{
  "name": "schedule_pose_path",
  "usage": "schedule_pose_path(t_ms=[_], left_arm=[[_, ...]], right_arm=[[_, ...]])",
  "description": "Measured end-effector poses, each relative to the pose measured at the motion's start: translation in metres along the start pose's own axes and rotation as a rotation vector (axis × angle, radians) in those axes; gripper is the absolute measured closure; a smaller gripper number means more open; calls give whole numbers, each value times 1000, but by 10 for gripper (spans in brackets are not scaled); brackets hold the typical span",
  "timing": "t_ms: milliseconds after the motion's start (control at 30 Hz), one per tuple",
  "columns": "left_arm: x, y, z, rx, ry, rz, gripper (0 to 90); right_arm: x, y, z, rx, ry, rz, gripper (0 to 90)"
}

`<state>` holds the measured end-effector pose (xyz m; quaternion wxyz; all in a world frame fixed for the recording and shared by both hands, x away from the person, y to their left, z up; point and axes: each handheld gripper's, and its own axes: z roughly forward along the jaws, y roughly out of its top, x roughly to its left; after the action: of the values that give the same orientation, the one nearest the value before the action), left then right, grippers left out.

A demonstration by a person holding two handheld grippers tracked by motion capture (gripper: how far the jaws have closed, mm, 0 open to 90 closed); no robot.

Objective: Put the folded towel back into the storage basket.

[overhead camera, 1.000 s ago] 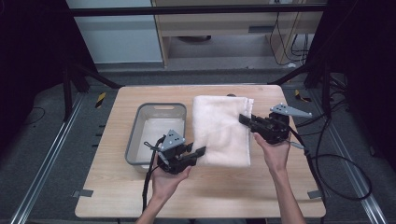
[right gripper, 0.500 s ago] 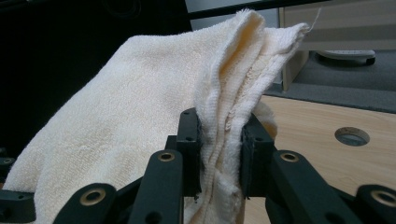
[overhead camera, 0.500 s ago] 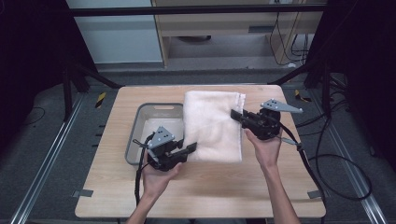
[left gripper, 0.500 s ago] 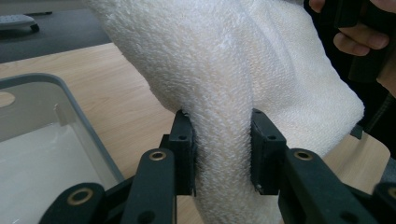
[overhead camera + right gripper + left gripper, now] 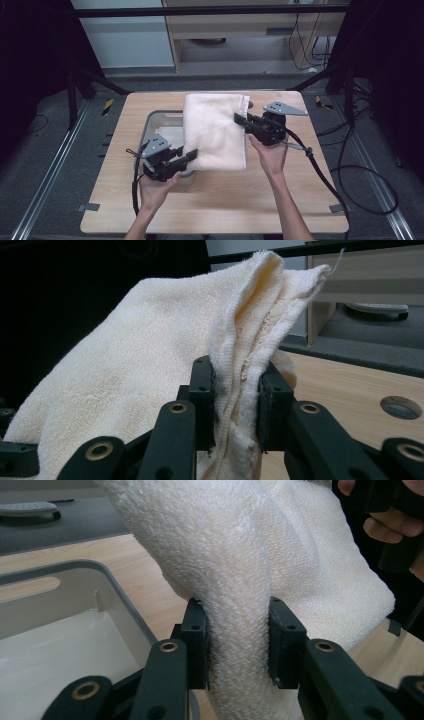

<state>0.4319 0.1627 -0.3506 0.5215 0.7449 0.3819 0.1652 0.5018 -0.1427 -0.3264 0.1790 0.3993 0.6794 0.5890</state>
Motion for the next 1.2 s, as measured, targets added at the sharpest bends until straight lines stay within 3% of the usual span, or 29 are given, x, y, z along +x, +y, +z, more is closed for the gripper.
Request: schedule_pose_path(t_ms=[667, 1200], left_arm=[[28, -1, -30, -28, 50, -35, 661], [48, -6, -52, -25, 85, -54, 661]], right_arm=[[31, 16, 34, 7, 26, -40, 733], [52, 17, 61, 12, 50, -49, 733]])
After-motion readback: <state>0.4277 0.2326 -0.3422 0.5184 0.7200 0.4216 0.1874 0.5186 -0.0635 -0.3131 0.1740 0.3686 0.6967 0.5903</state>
